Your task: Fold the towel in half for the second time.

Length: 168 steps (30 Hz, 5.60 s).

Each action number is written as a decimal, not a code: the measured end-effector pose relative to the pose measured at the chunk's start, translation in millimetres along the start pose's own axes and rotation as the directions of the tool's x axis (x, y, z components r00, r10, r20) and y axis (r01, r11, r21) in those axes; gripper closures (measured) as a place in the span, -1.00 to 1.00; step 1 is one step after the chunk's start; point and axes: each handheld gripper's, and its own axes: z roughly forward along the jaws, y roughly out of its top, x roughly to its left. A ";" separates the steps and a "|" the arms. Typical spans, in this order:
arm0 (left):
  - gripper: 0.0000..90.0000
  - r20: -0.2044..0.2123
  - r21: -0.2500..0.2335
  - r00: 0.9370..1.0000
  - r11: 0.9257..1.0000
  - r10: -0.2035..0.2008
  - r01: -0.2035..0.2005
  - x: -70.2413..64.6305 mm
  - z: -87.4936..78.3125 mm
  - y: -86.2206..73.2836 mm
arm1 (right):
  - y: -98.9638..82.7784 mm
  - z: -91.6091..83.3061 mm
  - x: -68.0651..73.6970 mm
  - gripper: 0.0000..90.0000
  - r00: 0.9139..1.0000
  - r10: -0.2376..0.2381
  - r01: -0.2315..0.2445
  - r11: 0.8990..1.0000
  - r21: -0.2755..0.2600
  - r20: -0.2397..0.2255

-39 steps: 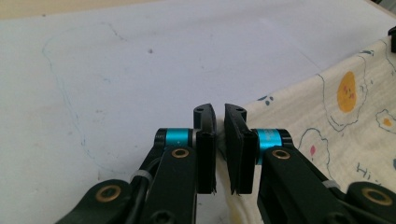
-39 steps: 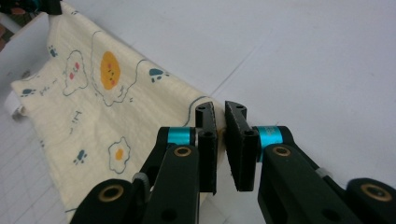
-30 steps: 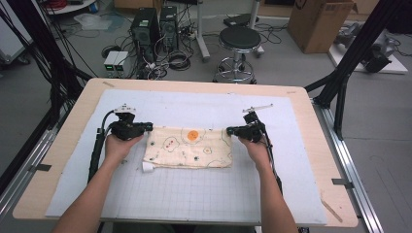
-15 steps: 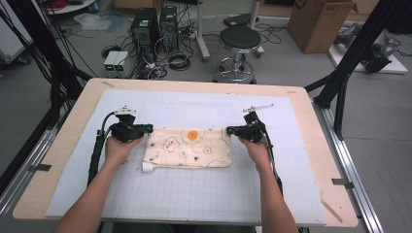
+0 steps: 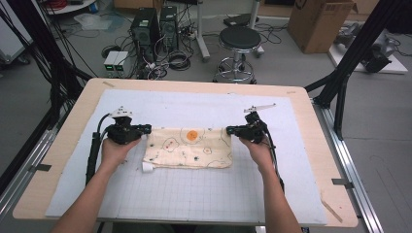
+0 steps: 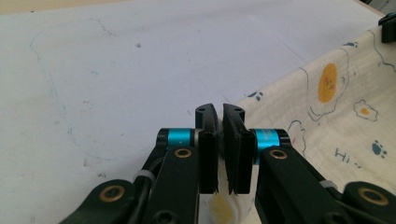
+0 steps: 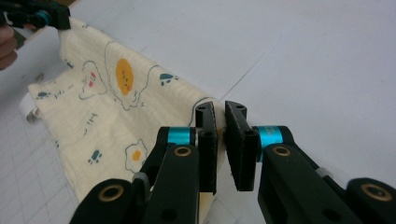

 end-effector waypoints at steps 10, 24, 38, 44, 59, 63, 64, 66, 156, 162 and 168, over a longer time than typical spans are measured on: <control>0.87 0.014 0.007 1.000 1.000 0.003 -0.003 -0.7 -2.7 -4.2 | -5.9 -4.9 0.9 0.86 1.000 0.005 -0.005 1.000 -0.017 -0.021; 0.87 0.038 -0.025 0.999 1.000 0.010 -0.009 -6.3 -16.1 -14.8 | -13.8 -14.1 12.2 0.86 0.998 -0.018 0.015 0.999 -0.047 -0.057; 0.86 0.057 -0.011 0.995 0.997 0.081 -0.080 -20.8 -27.2 -27.6 | -31.3 -18.3 22.1 0.86 0.995 -0.044 0.041 0.998 -0.038 -0.086; 0.87 0.048 -0.001 0.993 0.994 0.112 -0.112 -26.2 -30.7 -35.5 | -38.1 -20.5 26.3 0.85 0.994 -0.058 0.055 0.998 -0.036 -0.095; 0.85 0.057 0.031 0.988 0.989 0.142 -0.144 -34.5 -31.4 -57.1 | -56.2 -18.7 39.3 0.85 0.990 -0.113 0.116 0.993 0.022 -0.085; 0.85 0.064 0.044 0.987 0.987 0.150 -0.152 -35.4 -31.9 -60.1 | -61.1 -17.5 39.1 0.84 0.990 -0.116 0.119 0.992 0.033 -0.079; 0.85 0.062 0.046 0.987 0.987 0.149 -0.152 -36.0 -31.7 -61.2 | -61.6 -17.2 39.6 0.84 0.990 -0.118 0.121 0.992 0.035 -0.076; 0.83 0.068 0.055 0.986 0.986 0.153 -0.157 -36.7 -32.2 -62.9 | -62.0 -17.0 41.3 0.83 0.990 -0.120 0.123 0.992 0.039 -0.077; 0.89 0.074 0.137 0.982 0.973 0.175 -0.183 -41.4 -20.9 -58.3 | -60.3 3.8 59.0 0.85 0.976 -0.215 0.219 0.965 0.144 -0.038; 0.88 0.074 0.135 0.982 0.974 0.173 -0.181 -40.6 -21.6 -59.2 | -62.8 -4.0 53.8 0.77 0.975 -0.220 0.222 0.967 0.127 -0.027; 0.86 0.075 0.137 0.982 0.974 0.174 -0.183 -40.2 -22.0 -59.5 | -64.1 -16.6 51.3 0.64 0.976 -0.217 0.218 0.975 0.051 -0.032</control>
